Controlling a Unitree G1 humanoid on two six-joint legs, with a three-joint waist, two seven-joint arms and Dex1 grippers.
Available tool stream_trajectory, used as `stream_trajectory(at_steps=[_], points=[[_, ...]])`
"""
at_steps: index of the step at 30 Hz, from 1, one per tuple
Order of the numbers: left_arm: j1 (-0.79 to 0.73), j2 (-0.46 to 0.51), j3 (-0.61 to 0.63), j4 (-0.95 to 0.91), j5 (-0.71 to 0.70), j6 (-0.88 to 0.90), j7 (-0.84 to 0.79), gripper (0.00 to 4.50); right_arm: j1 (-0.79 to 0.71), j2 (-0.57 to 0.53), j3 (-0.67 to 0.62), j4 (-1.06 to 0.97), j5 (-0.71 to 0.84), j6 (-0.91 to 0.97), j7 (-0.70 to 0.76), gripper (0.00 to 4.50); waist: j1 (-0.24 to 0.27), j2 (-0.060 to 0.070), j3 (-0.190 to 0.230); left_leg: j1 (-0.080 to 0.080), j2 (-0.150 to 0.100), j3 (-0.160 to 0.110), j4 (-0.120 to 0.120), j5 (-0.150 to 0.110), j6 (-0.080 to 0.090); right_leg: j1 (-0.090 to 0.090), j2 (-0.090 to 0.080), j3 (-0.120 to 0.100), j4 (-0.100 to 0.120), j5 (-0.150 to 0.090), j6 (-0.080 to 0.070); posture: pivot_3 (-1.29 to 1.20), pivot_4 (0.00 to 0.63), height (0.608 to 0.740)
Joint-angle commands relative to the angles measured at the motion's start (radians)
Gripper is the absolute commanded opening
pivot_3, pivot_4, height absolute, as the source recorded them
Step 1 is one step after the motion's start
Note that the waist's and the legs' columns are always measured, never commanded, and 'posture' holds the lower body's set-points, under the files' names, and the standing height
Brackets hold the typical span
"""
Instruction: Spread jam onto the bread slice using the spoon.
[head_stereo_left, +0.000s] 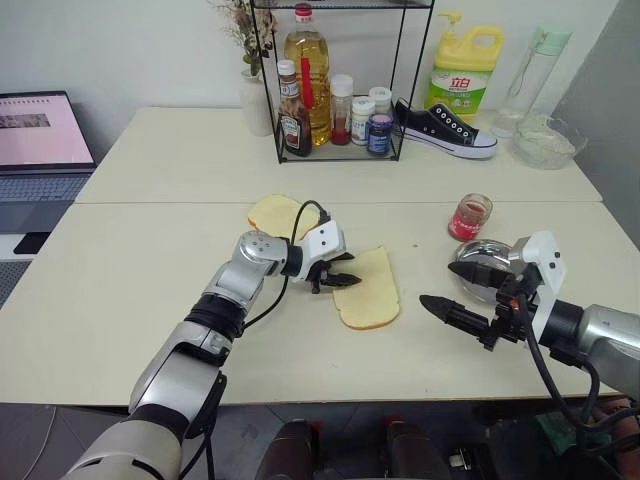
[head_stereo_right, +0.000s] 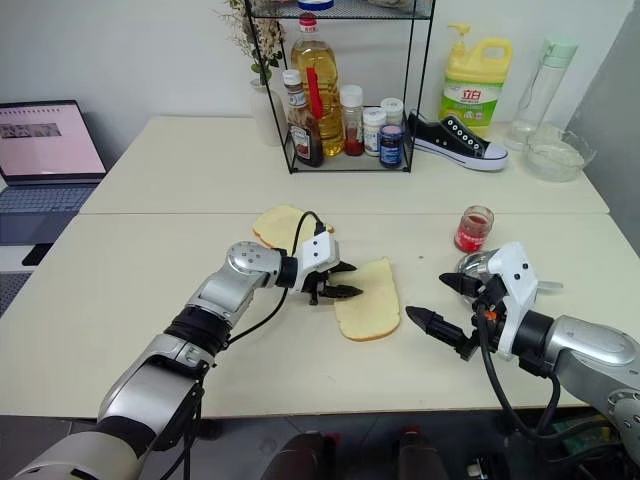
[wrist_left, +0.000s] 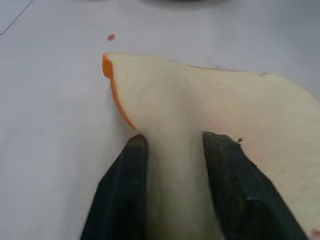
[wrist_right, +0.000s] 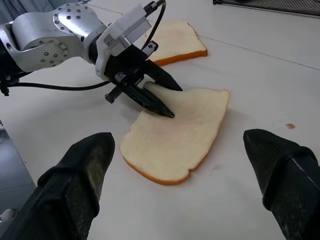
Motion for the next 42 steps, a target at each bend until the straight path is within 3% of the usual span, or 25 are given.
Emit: stream_trajectory(at_steps=[1, 10, 17, 21, 31, 36, 42], points=[[-0.017, 0.033, 0.029, -0.027, 0.009, -0.017, -0.013, 2.71, -0.008, -0.014, -0.007, 0.002, -0.011, -0.034, 0.011, 4.50, 0.000, 0.000, 0.000, 0.000, 0.000, 0.000, 0.000, 0.000, 0.000, 0.000, 0.000, 0.000, 0.000, 0.000, 0.000, 0.00, 0.150, 0.740], [-0.008, 0.138, 0.082, -0.164, -0.018, 0.048, -0.048, 2.71, 0.024, -0.022, -0.019, 0.007, -0.020, -0.050, 0.026, 4.50, -0.001, 0.000, 0.000, 0.000, 0.000, 0.000, 0.000, 0.000, 0.000, 0.000, 0.000, 0.000, 0.000, 0.000, 0.000, 0.00, 0.150, 0.740], [0.062, 0.055, 0.102, -0.329, -0.084, 0.153, 0.000, 2.71, 0.010, -0.020, -0.006, 0.014, -0.014, -0.051, 0.015, 4.50, 0.001, 0.000, 0.000, 0.000, 0.000, 0.000, 0.000, 0.000, 0.000, 0.001, 0.000, 0.000, 0.000, 0.000, 0.000, 0.00, 0.150, 0.740], [0.103, -0.009, 0.101, -0.314, -0.061, 0.160, 0.094, 2.71, 0.011, -0.015, -0.006, 0.015, -0.017, -0.054, 0.008, 4.50, 0.000, 0.000, 0.000, 0.000, 0.000, 0.000, 0.000, 0.000, 0.000, 0.001, 0.000, 0.000, 0.000, 0.000, 0.000, 0.00, 0.150, 0.740], [0.188, -0.010, 0.049, -0.303, -0.041, 0.173, 0.074, 2.71, 0.031, -0.013, -0.025, 0.012, -0.016, -0.058, -0.015, 4.50, 0.000, 0.000, 0.000, 0.000, 0.000, 0.000, 0.000, 0.000, 0.000, 0.000, 0.000, 0.000, 0.000, 0.000, 0.000, 0.00, 0.150, 0.740], [0.146, 0.026, 0.105, -0.329, -0.082, 0.186, 0.057, 2.71, 0.062, -0.017, -0.122, 0.039, -0.005, -0.059, -0.043, 4.50, 0.002, 0.000, 0.000, 0.000, 0.000, 0.000, 0.000, 0.000, 0.000, 0.001, 0.000, 0.000, 0.000, 0.000, 0.000, 0.00, 0.150, 0.740], [0.156, 0.171, 0.215, -0.604, -0.284, 0.373, -0.076, 2.71, 0.174, -0.004, -0.340, 0.111, 0.045, -0.042, -0.064, 4.50, 0.000, 0.000, 0.000, 0.000, 0.001, 0.000, 0.000, 0.000, 0.000, 0.000, 0.000, 0.000, 0.000, 0.000, 0.000, 0.00, 0.150, 0.740]])
